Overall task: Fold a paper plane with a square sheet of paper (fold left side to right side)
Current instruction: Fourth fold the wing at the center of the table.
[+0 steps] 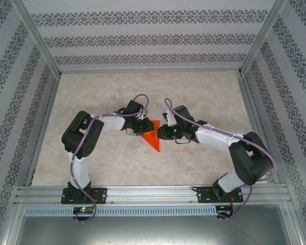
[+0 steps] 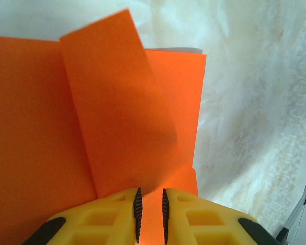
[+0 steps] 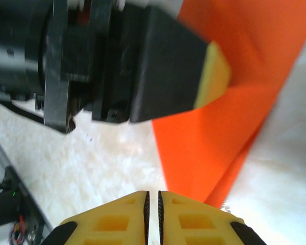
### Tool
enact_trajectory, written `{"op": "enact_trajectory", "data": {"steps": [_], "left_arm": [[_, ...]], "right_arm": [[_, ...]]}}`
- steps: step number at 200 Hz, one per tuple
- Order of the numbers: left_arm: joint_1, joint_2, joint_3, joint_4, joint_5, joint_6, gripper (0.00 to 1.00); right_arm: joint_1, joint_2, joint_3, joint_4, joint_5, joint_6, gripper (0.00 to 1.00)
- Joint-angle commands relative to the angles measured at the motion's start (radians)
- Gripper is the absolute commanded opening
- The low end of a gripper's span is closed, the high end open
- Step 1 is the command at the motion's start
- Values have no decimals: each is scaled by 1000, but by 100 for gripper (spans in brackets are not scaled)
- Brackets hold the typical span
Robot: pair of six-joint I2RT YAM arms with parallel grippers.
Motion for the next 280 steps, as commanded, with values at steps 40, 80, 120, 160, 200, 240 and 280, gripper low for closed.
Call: {"op": "enact_trajectory", "data": {"steps": [40,80,120,160,200,240,280], "left_arm": [[-18,22,-38,-71,-46,16,23],[-19,22,-37,-71,-46,16,23],[-19,22,-34,-74,-48,20,22],[-18,24,-29,-79,-49,21,22],[-18,28,-26,-81,-49,23,22],[-18,28,-26,-83,-49,23,22],[-17,28,-26,-82,-50,24,22]], "right_arm": [[57,144,17,65,-61,43,15],[67,172,13,24,-37,17,15],[69,181,2,2,-21,2,15],[73,182,4,-31,-6,-16,15],[78,184,9,-63,12,-33,15],[80,182,13,-95,43,-48,16],[82,184,13,-100,33,-56,16]]}}
